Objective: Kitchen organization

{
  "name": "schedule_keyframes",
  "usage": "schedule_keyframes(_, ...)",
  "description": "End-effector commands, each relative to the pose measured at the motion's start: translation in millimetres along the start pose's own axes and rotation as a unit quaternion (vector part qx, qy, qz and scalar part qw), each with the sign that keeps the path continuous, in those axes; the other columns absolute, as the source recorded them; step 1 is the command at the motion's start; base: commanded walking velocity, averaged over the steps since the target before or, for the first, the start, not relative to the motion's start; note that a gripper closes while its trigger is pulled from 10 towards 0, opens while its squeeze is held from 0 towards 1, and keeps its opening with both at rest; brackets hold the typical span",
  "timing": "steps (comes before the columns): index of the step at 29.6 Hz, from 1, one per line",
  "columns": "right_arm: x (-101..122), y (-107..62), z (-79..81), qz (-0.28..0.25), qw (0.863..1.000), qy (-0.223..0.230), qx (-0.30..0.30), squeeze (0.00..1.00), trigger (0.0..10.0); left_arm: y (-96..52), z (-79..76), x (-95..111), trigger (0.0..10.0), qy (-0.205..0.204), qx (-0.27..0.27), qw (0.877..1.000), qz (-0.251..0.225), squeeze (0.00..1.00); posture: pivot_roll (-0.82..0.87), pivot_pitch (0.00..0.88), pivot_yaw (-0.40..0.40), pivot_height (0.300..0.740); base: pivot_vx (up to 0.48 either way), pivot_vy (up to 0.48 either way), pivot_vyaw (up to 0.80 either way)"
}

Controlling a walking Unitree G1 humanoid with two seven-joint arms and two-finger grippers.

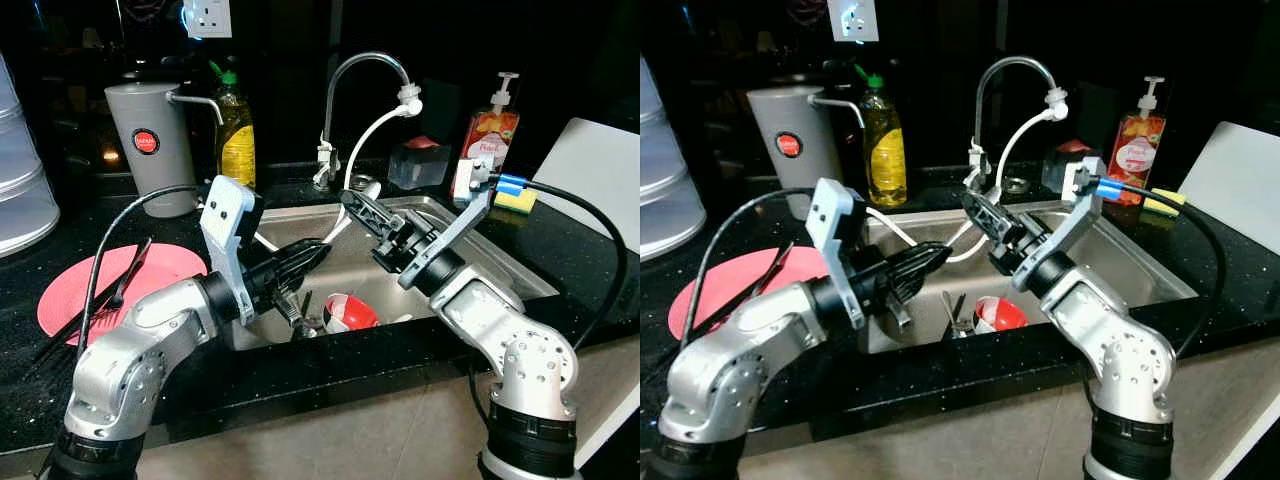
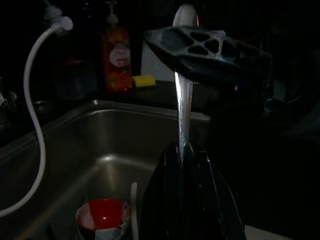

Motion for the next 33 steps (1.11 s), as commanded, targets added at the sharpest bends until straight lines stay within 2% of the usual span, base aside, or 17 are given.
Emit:
schedule_keyframes(1,-1.1,-0.3,-1.8,0.003,1.0,-0.001,-0.007,0.0,0.0,-0.3,5.4,3.6,10.0,0.021,0.017,1.0,-0.001,0.0,-0.07,0.038,-0.021,0.74,0.0,0.0,0.0)
schedule_keyframes(8,-1.9,-0.5,-1.8,0.005,1.0,0.0,-0.006,0.0,0.0,1.3,13.0,4.9,10.0,0.019,0.04,0.999,-0.006,0.0,-0.07,0.037,-0.02,0.74,0.0,0.0,0.0)
schedule_keyframes(9,-2.3,-0.4,-2.9,0.005,1.0,-0.002,-0.009,0.0,0.0,1.7,16.3,5.7,10.0,0.013,0.049,0.999,-0.009,1.0,-0.07,0.037,-0.02,0.74,0.0,0.0,0.0)
schedule_keyframes(10,-3.0,-0.2,-6.0,0.006,1.0,-0.01,-0.018,0.0,10.0,1.8,18.9,7.9,10.0,0.007,0.055,0.998,-0.016,1.0,-0.07,0.037,-0.02,0.74,0.0,0.0,0.0)
schedule_keyframes(13,-3.7,-0.2,-8.9,0.008,0.999,-0.024,-0.027,0.0,10.0,1.5,20.2,11.5,10.0,0.006,0.057,0.998,-0.025,1.0,-0.07,0.037,-0.019,0.74,0.0,0.0,0.0)
schedule_keyframes(14,-3.8,-0.2,-12.7,0.008,0.998,-0.044,-0.04,0.0,10.0,0.8,21.7,16.3,10.0,0.003,0.061,0.997,-0.036,1.0,-0.07,0.037,-0.019,0.74,0.0,0.0,0.0)
schedule_keyframes(15,-2.6,-0.3,-22.0,0.005,0.994,-0.087,-0.07,0.0,10.0,-2.5,24.5,26.0,10.0,-0.007,0.067,0.996,-0.061,0.0,-0.07,0.037,-0.019,0.74,0.0,0.0,0.0)
schedule_keyframes(17,-1.1,-0.5,-28.5,0.001,0.99,-0.107,-0.09,0.0,10.0,-4.4,25.8,30.1,10.0,-0.012,0.07,0.995,-0.073,0.0,-0.07,0.037,-0.019,0.74,0.0,0.0,0.0)
schedule_keyframes(19,-1.1,-0.5,-28.5,0.001,0.99,-0.107,-0.09,0.0,10.0,-4.4,25.8,30.1,10.0,-0.012,0.07,0.995,-0.073,0.0,-0.07,0.037,-0.019,0.74,0.0,0.0,0.0)
schedule_keyframes(20,0.2,-0.9,-36.2,-0.003,0.986,-0.124,-0.111,0.0,10.0,-6.4,26.8,33.3,10.0,-0.016,0.071,0.994,-0.083,0.0,-0.07,0.037,-0.019,0.74,0.0,0.0,0.0)
schedule_keyframes(21,3.6,-2.0,-51.4,-0.015,0.979,-0.14,-0.149,0.0,10.0,-9.1,28.8,34.1,10.0,-0.021,0.077,0.993,-0.087,0.0,-0.06,0.038,-0.015,0.74,0.0,0.0,0.0)
schedule_keyframes(22,3.6,-2.0,-51.4,-0.015,0.979,-0.14,-0.149,0.0,10.0,-9.1,28.8,34.1,10.0,-0.021,0.077,0.993,-0.087,0.0,-0.06,0.038,-0.015,0.74,0.0,0.0,0.0)
schedule_keyframes(24,8.3,-5.6,-74.7,-0.032,0.964,-0.16,-0.208,0.0,10.0,-12.4,33.1,32.2,10.0,-0.025,0.091,0.992,-0.086,0.0,-0.06,0.038,-0.019,0.74,0.0,0.0,0.0)
schedule_keyframes(25,8.3,-5.6,-74.7,-0.032,0.964,-0.16,-0.208,0.0,10.0,-12.4,33.1,32.2,10.0,-0.025,0.091,0.992,-0.086,0.0,-0.06,0.038,-0.019,0.74,0.0,0.0,0.0)
schedule_keyframes(28,10.2,-16.2,-109.4,-0.048,0.939,-0.177,-0.291,0.0,10.0,-15.5,44.6,23.2,10.0,-0.027,0.127,0.989,-0.068,0.0,-0.06,0.036,-0.023,0.74,0.0,0.0,0.0)
schedule_keyframes(31,9.5,-19.1,-116.0,-0.049,0.933,-0.181,-0.306,0.0,10.0,-15.7,46.1,22.2,10.0,-0.028,0.132,0.989,-0.067,0.0,-0.06,0.036,-0.023,0.74,0.0,0.0,0.0)
schedule_keyframes(33,-0.2,-23.2,-125.7,-0.035,0.927,-0.187,-0.322,0.0,10.0,-15.6,47.7,20.6,10.0,-0.029,0.139,0.988,-0.064,0.0,-0.06,0.036,-0.026,0.74,0.0,0.0,0.0)
Point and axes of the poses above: a point about 5 cm out from each wrist's last joint towards the gripper, its own y axis pointing out of the wrist towards the gripper, its own x axis along the axis of the wrist's last joint, z = x × y, the point moved 6 cm from there along y, pointing out of the wrist towards the gripper, and after that the axes turned 9 degrees about y, right-handed, at the moved point
